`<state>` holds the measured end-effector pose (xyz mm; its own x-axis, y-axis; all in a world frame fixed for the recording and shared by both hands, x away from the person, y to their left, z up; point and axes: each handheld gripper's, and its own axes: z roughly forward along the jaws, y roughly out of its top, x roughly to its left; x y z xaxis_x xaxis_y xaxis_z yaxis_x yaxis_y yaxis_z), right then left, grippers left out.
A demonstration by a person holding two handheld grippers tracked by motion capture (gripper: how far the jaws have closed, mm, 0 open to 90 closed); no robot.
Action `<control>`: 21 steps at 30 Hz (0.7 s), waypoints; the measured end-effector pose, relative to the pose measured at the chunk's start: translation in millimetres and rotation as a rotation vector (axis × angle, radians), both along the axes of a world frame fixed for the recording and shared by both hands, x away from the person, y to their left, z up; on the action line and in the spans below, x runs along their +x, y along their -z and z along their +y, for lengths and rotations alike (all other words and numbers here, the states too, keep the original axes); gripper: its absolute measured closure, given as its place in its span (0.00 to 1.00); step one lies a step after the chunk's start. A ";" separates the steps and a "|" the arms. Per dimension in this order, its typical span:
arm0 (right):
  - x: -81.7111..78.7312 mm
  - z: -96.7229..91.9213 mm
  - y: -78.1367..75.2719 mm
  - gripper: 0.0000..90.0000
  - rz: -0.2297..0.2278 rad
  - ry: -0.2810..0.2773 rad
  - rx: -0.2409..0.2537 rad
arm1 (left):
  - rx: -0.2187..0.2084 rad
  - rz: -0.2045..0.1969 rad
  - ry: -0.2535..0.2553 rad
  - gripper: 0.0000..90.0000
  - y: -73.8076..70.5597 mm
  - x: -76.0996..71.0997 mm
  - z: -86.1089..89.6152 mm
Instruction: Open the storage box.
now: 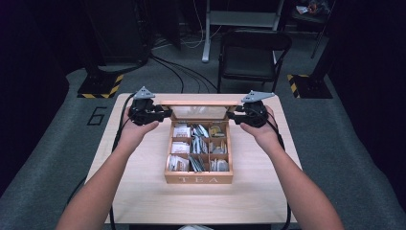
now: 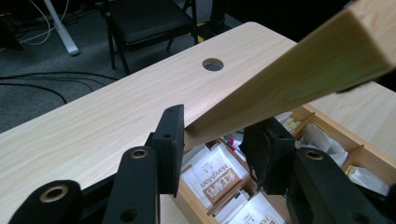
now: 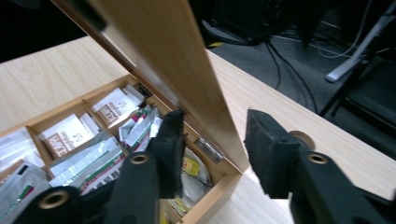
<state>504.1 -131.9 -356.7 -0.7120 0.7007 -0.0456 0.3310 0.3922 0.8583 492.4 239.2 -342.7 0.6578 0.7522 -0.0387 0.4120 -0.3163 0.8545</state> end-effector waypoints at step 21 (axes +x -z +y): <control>12.5 -1.0 -3.1 0.68 0.026 0.004 0.042 | 0.007 -0.010 -0.003 0.64 25.1 20.5 2.8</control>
